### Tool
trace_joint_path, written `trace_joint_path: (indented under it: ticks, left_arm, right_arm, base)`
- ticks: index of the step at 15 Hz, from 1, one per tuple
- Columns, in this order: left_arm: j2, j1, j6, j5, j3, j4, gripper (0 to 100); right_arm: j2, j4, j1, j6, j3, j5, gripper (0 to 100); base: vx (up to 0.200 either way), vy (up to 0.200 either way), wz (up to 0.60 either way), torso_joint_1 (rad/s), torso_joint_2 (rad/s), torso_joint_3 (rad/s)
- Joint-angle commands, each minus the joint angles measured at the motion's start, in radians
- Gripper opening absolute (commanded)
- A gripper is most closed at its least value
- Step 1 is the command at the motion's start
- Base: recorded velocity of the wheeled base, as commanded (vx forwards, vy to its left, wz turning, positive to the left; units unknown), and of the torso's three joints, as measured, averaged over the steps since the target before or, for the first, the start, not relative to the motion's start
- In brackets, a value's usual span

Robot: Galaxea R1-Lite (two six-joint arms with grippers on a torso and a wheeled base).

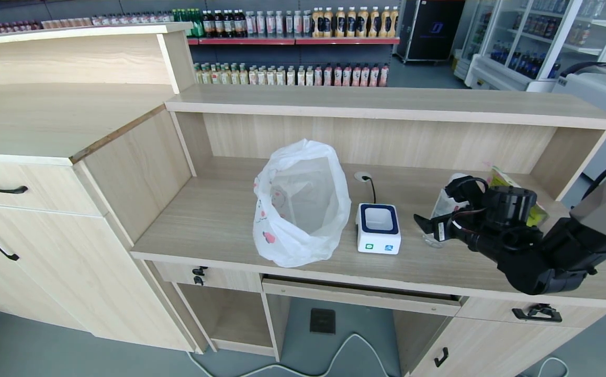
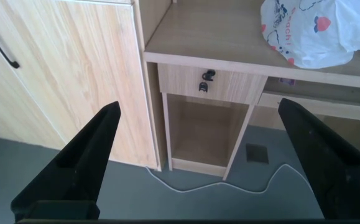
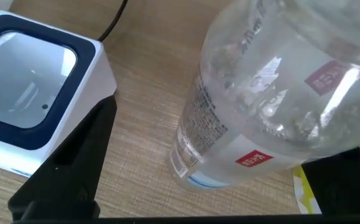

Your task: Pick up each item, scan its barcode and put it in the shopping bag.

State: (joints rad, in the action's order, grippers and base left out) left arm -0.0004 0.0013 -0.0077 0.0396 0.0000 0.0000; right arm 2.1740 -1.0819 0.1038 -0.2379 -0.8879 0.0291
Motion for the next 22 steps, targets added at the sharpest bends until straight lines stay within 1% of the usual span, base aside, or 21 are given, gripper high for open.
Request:
trace_joint_path:
  ticks: [1, 4, 11, 15, 17, 19, 20, 21, 22]
  left_arm:
    - [0.0, 0.0, -0.002, 0.0, 0.0, 0.0, 100]
    - [0.0, 0.0, 0.0, 0.0, 0.0, 0.0, 100]
    - [0.0, 0.0, 0.0, 0.0, 0.0, 0.0, 100]
    - [0.0, 0.0, -0.002, 0.0, 0.0, 0.0, 100]
    - [0.0, 0.0, 0.0, 0.0, 0.0, 0.0, 100]
    - [0.0, 0.0, 0.0, 0.0, 0.0, 0.0, 100]
    - [0.0, 0.0, -0.002, 0.0, 0.0, 0.0, 100]
    - [0.0, 0.0, 0.0, 0.0, 0.0, 0.0, 100]
    - [0.0, 0.0, -0.002, 0.0, 0.0, 0.0, 100]
  right_arm:
    - [-0.005, -0.004, -0.001, 0.0, 0.001, 0.006, 0]
    - [-0.005, -0.019, -0.01, 0.0, 0.004, 0.008, 0]
    - [-0.04, -0.039, -0.05, 0.008, 0.06, 0.025, 0]
    - [-0.114, -0.029, -0.055, 0.084, 0.084, 0.038, 0]
    - [-0.169, 0.017, -0.049, 0.137, 0.086, 0.094, 0]
    - [-0.217, 0.065, -0.021, 0.195, 0.079, 0.127, 0]
    - [-0.277, 0.123, 0.013, 0.249, 0.076, 0.15, 0]
    - [-0.316, 0.162, 0.033, 0.275, 0.072, 0.179, 0]
    - [-0.382, 0.226, 0.048, 0.302, 0.049, 0.233, 0]
  base:
    - [0.0, 0.0, 0.0, 0.0, 0.0, 0.0]
    - [0.0, 0.0, 0.0, 0.0, 0.0, 0.0]
    - [0.0, 0.0, 0.0, 0.0, 0.0, 0.0]
    - [0.0, 0.0, 0.0, 0.0, 0.0, 0.0]
    - [0.0, 0.0, 0.0, 0.0, 0.0, 0.0]
    - [0.0, 0.0, 0.0, 0.0, 0.0, 0.0]
    - [0.0, 0.0, 0.0, 0.0, 0.0, 0.0]
    - [0.0, 0.0, 0.0, 0.0, 0.0, 0.0]
    - [0.0, 0.0, 0.0, 0.0, 0.0, 0.0]
